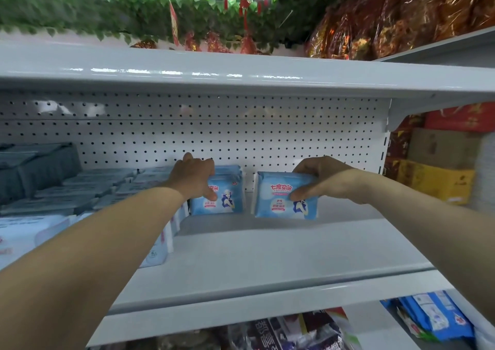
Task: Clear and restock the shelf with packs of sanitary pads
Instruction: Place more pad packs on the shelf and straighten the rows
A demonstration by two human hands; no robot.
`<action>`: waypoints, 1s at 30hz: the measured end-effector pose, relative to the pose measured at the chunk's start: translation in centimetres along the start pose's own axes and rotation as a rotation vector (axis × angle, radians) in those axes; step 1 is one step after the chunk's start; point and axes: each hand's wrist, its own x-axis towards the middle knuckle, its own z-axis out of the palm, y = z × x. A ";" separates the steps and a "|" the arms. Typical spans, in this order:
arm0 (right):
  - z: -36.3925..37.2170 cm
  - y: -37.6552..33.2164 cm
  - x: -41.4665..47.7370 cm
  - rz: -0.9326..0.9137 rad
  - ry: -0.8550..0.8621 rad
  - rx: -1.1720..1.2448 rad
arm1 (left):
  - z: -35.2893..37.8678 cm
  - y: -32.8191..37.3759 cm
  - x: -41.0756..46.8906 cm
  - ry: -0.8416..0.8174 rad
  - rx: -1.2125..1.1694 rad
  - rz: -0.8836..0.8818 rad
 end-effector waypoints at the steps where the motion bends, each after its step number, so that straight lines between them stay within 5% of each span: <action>1: 0.1 0.0 0.0 -0.003 -0.004 0.005 | 0.1 0.0 0.1 0.010 0.016 -0.001; 15: 0.8 0.3 1.1 -0.008 -0.021 0.011 | 0.1 0.5 0.0 0.005 0.101 -0.075; 30: 6.9 -4.1 5.1 -0.088 -0.150 -0.051 | -7.0 -3.4 -4.3 0.054 -0.119 -0.178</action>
